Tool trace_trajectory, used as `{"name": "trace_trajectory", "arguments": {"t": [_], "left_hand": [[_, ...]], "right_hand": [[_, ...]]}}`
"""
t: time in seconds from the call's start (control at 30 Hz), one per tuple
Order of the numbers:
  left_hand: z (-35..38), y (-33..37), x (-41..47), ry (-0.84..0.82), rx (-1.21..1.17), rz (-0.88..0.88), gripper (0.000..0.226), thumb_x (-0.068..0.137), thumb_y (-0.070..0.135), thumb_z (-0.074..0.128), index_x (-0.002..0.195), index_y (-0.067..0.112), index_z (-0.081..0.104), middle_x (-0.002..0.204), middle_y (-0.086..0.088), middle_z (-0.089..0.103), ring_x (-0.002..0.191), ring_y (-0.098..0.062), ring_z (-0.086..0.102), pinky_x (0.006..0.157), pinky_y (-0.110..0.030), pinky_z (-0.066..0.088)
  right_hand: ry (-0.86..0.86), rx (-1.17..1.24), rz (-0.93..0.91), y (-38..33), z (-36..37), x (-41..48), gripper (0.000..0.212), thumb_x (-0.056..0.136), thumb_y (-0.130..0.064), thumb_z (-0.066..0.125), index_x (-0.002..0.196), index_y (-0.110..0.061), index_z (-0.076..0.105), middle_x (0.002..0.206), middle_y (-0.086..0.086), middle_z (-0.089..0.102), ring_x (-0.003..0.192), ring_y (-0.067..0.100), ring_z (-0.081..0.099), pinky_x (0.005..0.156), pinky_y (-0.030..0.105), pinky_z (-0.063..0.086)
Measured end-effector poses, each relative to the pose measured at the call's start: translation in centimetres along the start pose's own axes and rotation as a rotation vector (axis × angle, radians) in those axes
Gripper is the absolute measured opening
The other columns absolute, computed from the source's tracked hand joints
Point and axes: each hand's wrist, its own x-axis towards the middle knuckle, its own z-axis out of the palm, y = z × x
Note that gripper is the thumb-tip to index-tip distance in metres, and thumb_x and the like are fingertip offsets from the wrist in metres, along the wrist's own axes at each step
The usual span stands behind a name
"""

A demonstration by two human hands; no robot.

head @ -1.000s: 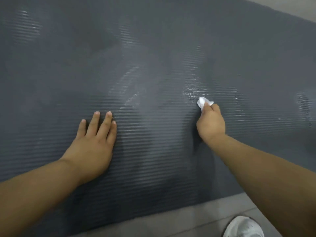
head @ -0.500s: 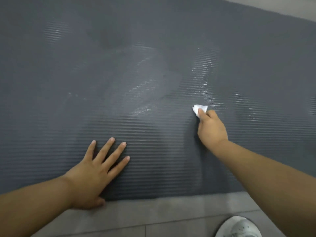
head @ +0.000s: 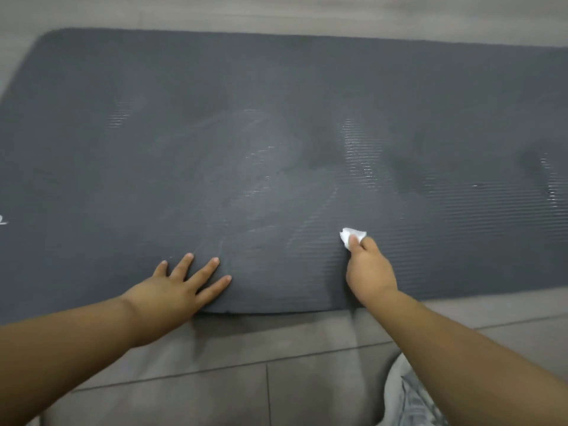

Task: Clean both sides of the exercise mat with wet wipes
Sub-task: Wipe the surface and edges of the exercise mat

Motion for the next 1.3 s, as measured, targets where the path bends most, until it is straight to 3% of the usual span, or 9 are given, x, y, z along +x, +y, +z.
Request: {"name": "trace_trajectory", "arguments": {"t": [0.17, 0.37, 0.53, 0.63, 0.73, 0.9, 1.03, 1.2, 1.3], "left_hand": [[-2.5, 0.1, -2.5, -0.015, 0.126, -0.079, 0.084, 0.097, 0.005, 0.037, 0.143, 0.029, -0.029, 0.154, -0.01, -0.025, 0.141, -0.045, -0.004, 0.11, -0.057, 0.018], [-6.3, -0.1, -7.6, -0.034, 0.219, -0.193, 0.074, 0.1, 0.016, 0.034, 0.144, 0.035, -0.023, 0.157, -0.004, -0.017, 0.143, -0.04, 0.002, 0.109, -0.053, 0.021], [-9.1, 1.7, -12.2, -0.08, 0.197, -0.177, 0.075, 0.1, 0.011, 0.036, 0.146, 0.037, -0.017, 0.158, 0.0, -0.012, 0.144, -0.036, 0.005, 0.111, -0.05, 0.024], [-10.1, 2.2, -14.0, -0.049, 0.189, -0.17, 0.074, 0.1, 0.01, 0.036, 0.147, 0.039, -0.014, 0.159, 0.003, -0.008, 0.144, -0.033, 0.009, 0.111, -0.046, 0.027], [-11.0, 2.1, -15.3, -0.034, 0.169, -0.145, 0.074, 0.099, 0.006, 0.036, 0.148, 0.04, -0.009, 0.159, 0.006, -0.003, 0.144, -0.029, 0.014, 0.111, -0.04, 0.026], [-10.8, 2.8, -17.0, -0.074, 0.112, -0.081, 0.077, 0.094, 0.005, 0.038, 0.147, 0.046, -0.001, 0.158, 0.008, 0.009, 0.139, -0.023, 0.03, 0.109, -0.036, 0.03], [-10.0, 3.5, -17.3, -0.083, 0.018, -0.026, 0.073, 0.087, 0.023, 0.053, 0.141, 0.056, 0.016, 0.141, 0.002, 0.044, 0.124, -0.025, 0.047, 0.099, -0.034, 0.04], [-10.5, 3.3, -13.3, -0.145, -0.247, 0.004, 0.048, 0.085, 0.059, 0.053, 0.128, 0.037, 0.053, 0.124, 0.006, 0.059, 0.111, -0.017, 0.054, 0.088, -0.024, 0.04], [-10.8, 2.0, -8.6, -0.107, -0.296, 0.003, 0.051, 0.09, 0.064, 0.038, 0.117, 0.028, 0.06, 0.12, 0.002, 0.06, 0.107, -0.019, 0.054, 0.088, -0.029, 0.039]], "right_hand": [[-0.221, 0.072, -0.409, -1.4, 1.4, -5.1, 0.061, 0.091, -0.005, 0.039, 0.148, -0.022, 0.021, 0.148, 0.004, 0.025, 0.124, 0.033, 0.044, 0.103, 0.035, 0.036], [-0.173, -0.03, -0.448, -1.4, -2.8, -8.1, 0.061, 0.091, -0.017, 0.045, 0.146, -0.015, 0.018, 0.14, 0.01, 0.027, 0.102, 0.036, 0.053, 0.077, 0.033, 0.039], [-0.109, -0.214, -0.543, -1.5, -5.6, -11.2, 0.076, 0.089, -0.028, 0.052, 0.149, -0.015, 0.008, 0.148, 0.011, 0.019, 0.112, 0.031, 0.049, 0.083, 0.034, 0.04], [0.009, -0.259, -0.595, -1.2, -6.8, -11.5, 0.07, 0.076, -0.014, 0.064, 0.141, -0.011, 0.038, 0.135, 0.015, 0.042, 0.092, 0.03, 0.06, 0.062, 0.029, 0.035], [0.185, -0.366, -0.624, -1.0, -9.7, -11.6, 0.058, 0.038, -0.015, 0.082, 0.095, -0.012, 0.071, 0.087, 0.006, 0.062, 0.049, 0.021, 0.056, 0.043, 0.024, 0.019], [0.122, -0.397, -0.703, -0.9, -12.8, -13.3, 0.045, 0.085, -0.01, 0.051, 0.129, -0.007, 0.049, 0.12, 0.014, 0.046, 0.09, 0.035, 0.056, 0.06, 0.036, 0.042], [-0.106, -0.353, -0.743, -1.1, -12.1, -15.3, 0.056, 0.092, -0.018, 0.043, 0.145, -0.02, 0.026, 0.139, 0.004, 0.03, 0.115, 0.028, 0.046, 0.085, 0.033, 0.04], [-0.333, -0.127, -0.633, -0.5, -10.4, -13.9, 0.054, 0.088, -0.052, 0.052, 0.133, -0.023, 0.044, 0.106, -0.005, 0.034, 0.097, 0.018, 0.048, 0.078, 0.023, 0.032], [-0.334, 0.129, -0.51, 0.3, -9.4, -11.0, 0.044, 0.093, -0.048, 0.044, 0.128, -0.023, 0.052, 0.094, -0.006, 0.034, 0.089, 0.013, 0.046, 0.081, 0.024, 0.033]]}}
